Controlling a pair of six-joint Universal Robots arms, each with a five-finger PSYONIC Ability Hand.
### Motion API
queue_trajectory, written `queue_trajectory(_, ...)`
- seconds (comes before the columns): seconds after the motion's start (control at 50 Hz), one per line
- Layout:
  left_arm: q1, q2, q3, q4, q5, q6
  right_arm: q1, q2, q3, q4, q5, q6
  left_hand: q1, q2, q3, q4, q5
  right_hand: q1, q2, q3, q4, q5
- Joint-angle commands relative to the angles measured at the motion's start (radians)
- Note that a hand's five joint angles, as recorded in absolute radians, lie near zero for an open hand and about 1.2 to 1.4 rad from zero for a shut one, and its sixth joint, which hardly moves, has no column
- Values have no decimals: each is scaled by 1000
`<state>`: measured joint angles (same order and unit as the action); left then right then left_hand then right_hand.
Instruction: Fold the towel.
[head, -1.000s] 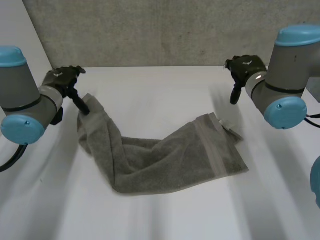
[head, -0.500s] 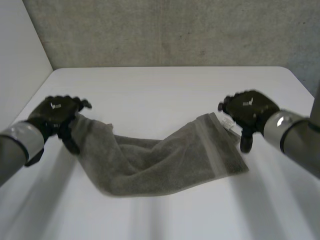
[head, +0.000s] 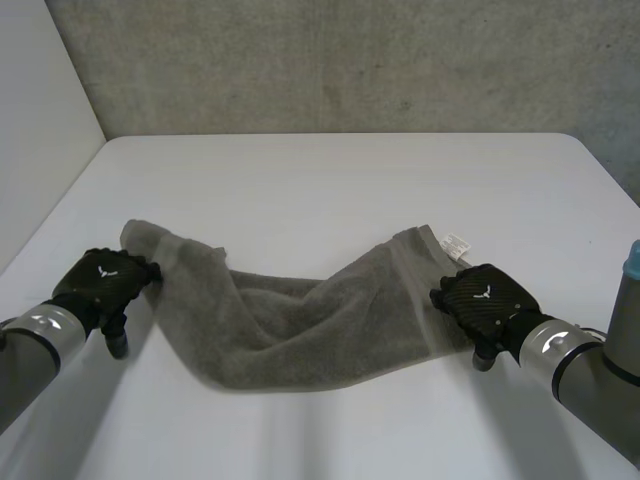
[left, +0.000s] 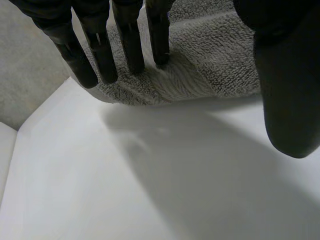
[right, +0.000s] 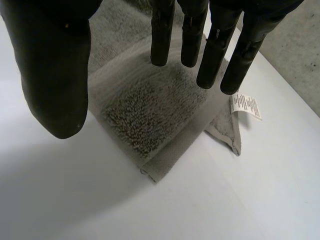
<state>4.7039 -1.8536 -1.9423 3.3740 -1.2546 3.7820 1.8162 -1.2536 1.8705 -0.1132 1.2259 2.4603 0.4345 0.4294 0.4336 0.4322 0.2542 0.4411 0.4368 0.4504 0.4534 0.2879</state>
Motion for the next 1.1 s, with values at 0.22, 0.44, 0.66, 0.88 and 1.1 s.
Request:
queue_trajectory(0.22, -65, -114, 106, 107, -8, -21, 0, 160, -76, -138, 10, 0, -27, -22, -26, -25, -21, 46, 50, 37, 34, 25)
queue_trajectory(0.44, -74, -139, 151, 107, -9, -88, 6, 206, -145, -148, 24, 9, -24, -19, -23, -22, -18, 143, 147, 134, 131, 122)
queue_trajectory(0.66, -77, -151, 163, 107, -9, -102, 15, 253, -203, -161, 40, 16, -24, -19, -23, -22, -18, 216, 221, 207, 204, 195)
queue_trajectory(0.88, -77, -153, 164, 107, -11, -107, 15, 290, -234, -161, 40, 16, -24, -19, -23, -22, -19, 269, 273, 259, 256, 247)
queue_trajectory(1.1, -87, -147, 164, 107, -11, -131, 2, 229, -278, -172, 55, 230, -21, -16, -20, -19, -16, 955, 959, 946, 943, 934)
